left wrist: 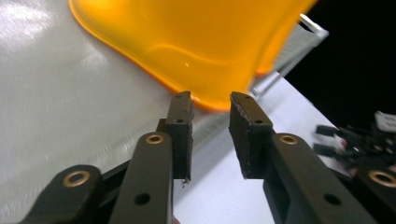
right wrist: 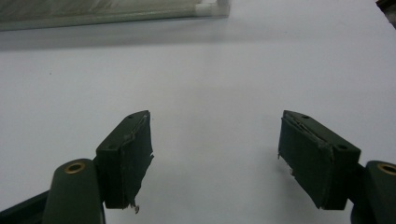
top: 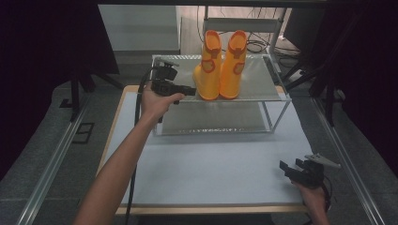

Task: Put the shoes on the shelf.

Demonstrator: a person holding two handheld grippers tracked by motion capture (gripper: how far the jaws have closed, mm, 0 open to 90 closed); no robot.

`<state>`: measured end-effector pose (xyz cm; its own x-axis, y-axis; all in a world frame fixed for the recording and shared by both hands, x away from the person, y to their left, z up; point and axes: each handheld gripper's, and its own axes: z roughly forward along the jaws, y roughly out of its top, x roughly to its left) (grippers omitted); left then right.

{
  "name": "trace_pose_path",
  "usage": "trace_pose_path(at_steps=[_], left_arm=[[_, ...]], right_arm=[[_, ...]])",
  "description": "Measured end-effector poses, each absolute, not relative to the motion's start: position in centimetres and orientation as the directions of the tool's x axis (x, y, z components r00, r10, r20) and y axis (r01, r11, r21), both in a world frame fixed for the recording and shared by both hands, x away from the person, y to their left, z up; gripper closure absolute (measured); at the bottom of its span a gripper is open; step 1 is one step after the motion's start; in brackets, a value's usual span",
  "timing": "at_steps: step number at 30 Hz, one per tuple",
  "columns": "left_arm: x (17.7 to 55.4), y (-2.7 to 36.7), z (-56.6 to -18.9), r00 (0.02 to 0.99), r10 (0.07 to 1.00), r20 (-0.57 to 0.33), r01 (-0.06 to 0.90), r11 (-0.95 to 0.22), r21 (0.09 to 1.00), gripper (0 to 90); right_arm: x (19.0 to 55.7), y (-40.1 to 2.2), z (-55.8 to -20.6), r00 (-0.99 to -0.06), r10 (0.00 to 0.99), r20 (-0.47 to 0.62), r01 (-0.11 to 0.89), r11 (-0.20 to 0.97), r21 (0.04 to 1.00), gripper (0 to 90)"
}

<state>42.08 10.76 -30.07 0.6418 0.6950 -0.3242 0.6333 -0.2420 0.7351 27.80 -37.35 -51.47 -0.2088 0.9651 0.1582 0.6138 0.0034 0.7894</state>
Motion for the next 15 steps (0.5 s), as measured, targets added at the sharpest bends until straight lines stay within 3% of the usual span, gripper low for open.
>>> trace_pose_path(at_steps=[15], left_arm=[[37.4, 13.6, -31.6, 0.722, 0.617, -0.312, 0.578, -0.29, 0.763, 61.9]], right_arm=[[27.8, -37.0, -51.5, -0.223, 0.963, 0.148, 0.617, 0.022, 0.787, 25.4]])
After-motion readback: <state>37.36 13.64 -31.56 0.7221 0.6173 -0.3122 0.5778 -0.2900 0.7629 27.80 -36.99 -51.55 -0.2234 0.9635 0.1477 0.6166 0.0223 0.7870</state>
